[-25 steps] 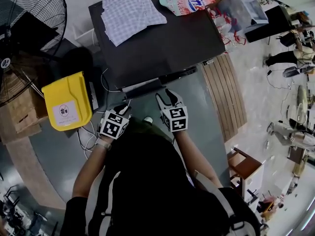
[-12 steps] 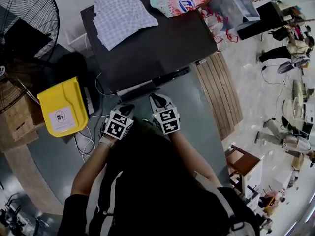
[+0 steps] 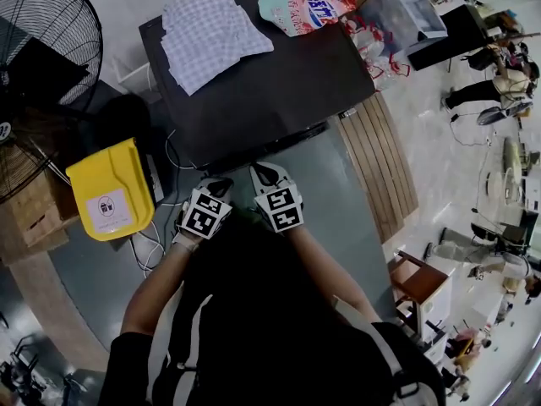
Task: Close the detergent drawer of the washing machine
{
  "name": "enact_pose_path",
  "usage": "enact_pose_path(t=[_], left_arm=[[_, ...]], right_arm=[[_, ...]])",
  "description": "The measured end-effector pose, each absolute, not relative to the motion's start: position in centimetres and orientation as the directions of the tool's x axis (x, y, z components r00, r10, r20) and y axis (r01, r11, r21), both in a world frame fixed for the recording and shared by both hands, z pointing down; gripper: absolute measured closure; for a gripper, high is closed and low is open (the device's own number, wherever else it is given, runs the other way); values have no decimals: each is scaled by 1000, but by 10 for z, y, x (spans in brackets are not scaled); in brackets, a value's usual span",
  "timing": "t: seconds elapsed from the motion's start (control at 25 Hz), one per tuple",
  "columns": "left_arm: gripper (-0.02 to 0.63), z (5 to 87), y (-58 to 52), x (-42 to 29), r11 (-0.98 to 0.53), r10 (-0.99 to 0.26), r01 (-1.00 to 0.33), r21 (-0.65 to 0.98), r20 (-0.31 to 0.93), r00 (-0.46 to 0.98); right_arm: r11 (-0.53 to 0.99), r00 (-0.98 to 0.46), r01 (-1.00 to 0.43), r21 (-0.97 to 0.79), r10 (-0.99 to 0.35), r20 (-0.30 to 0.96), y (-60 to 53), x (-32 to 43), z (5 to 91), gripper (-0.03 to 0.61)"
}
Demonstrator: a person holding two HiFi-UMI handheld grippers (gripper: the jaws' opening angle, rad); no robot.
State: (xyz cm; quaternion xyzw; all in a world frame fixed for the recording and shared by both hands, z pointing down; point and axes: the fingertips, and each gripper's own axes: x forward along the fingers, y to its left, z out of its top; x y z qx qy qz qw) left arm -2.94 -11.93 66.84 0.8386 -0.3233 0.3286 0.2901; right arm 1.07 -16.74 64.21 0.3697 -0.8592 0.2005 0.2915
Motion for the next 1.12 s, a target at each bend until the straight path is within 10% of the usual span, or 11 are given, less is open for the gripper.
enact_pose_path(t=[1.12], left_arm=[[604, 664, -142, -47, -705, -319, -676, 213, 757, 571]], right_arm=[[605, -528, -780, -159, -501, 685, -192, -6, 651, 562]])
